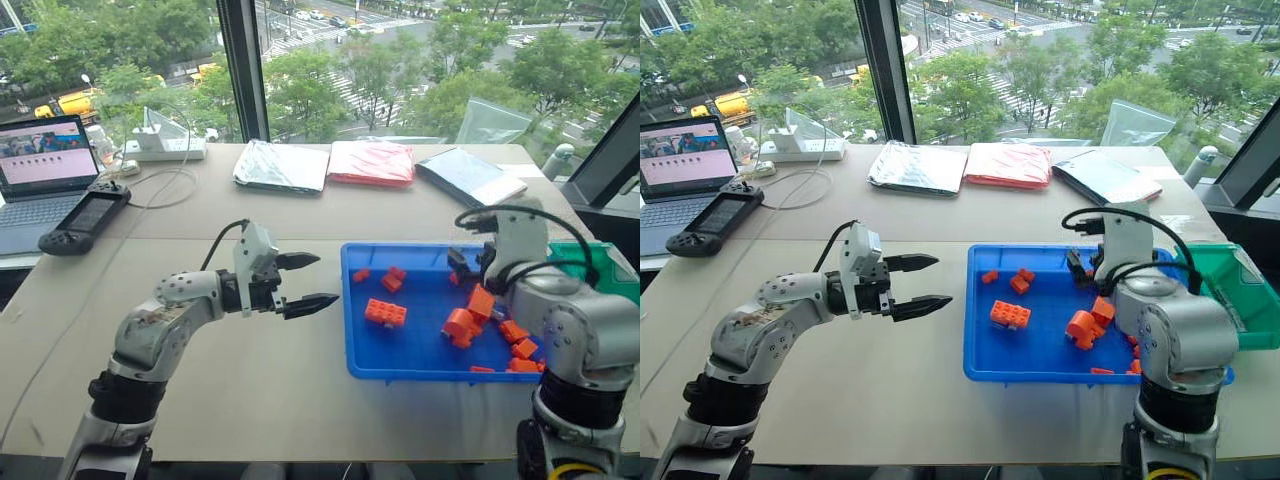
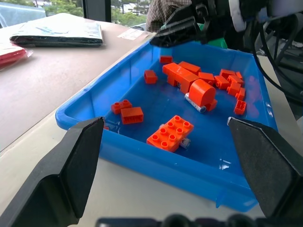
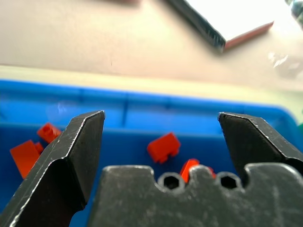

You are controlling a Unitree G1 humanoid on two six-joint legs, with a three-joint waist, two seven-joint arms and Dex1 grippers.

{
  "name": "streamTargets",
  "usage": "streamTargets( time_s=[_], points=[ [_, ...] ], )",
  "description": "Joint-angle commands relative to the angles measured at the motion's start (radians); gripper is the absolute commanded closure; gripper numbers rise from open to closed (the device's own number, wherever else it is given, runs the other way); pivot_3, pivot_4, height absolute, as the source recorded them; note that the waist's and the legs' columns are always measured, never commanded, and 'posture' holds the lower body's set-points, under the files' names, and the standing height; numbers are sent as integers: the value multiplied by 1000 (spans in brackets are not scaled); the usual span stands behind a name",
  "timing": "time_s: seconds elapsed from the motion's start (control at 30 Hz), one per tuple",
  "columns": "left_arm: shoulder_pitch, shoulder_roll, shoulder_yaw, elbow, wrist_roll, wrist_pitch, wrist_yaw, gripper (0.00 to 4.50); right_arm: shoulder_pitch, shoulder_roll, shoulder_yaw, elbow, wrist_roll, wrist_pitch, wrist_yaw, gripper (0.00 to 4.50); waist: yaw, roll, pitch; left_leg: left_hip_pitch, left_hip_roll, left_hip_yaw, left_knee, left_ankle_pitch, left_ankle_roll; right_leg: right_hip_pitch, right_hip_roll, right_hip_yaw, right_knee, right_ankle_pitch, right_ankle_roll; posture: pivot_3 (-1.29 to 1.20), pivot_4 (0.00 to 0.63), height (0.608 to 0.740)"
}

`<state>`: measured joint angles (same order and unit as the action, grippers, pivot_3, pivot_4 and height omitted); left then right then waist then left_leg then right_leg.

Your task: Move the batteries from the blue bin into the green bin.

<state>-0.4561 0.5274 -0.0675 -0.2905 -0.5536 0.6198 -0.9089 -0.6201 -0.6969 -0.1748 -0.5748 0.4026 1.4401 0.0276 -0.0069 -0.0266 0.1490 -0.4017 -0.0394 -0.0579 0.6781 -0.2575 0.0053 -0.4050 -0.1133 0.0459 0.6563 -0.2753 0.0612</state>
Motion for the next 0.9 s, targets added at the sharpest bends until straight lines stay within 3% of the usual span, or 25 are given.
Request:
streamTargets(
  time_s=[0.03, 0.17, 0.37, 0.6, 0.77, 0.9],
  points=[
    [-7, -19, -15, -14, -8, -5, 4, 0, 9, -259, 4, 73, 5, -192, 272, 55, 2, 0, 0, 0, 0, 0, 0, 0, 0, 1, 0, -1, -1, 0, 0, 0, 150, 740],
    [-3, -36, -26, -3, -5, -15, 2, 0, 74, -570, 159, 255, -111, -668, 696, 55, -9, 0, 0, 0, 1, 3, 0, -1, 1, 2, 1, -1, -3, 0, 0, 0, 150, 740],
    [9, -60, -32, -12, -5, -16, 14, 0, 50, -680, 360, 435, -321, -1224, 1076, 55, -36, 2, 1, 2, 5, 4, -1, -1, 1, 2, 2, 0, -6, 0, 0, 0, 150, 740],
    [26, -72, -30, -33, -26, 3, 27, 0, -136, -580, 619, 627, -708, -1753, 1290, 55, -36, 4, 2, 2, 4, 5, -1, 0, 0, 0, 1, 1, -5, 0, 0, 0, 150, 740],
    [27, -78, -27, -42, -40, 21, 35, 0, -281, -480, 717, 803, -912, -2027, 1285, 55, -27, 5, 3, 1, 4, 4, 0, 0, 0, 0, 0, 1, -5, 0, 0, 0, 150, 740],
    [35, -76, -30, -52, -44, 27, 39, 0, -329, -422, 755, 880, -979, -2143, 1293, 55, -28, 5, 3, 1, 3, 4, -1, 1, -2, 0, 0, 1, -5, 0, 0, 0, 150, 740]
  ],
)
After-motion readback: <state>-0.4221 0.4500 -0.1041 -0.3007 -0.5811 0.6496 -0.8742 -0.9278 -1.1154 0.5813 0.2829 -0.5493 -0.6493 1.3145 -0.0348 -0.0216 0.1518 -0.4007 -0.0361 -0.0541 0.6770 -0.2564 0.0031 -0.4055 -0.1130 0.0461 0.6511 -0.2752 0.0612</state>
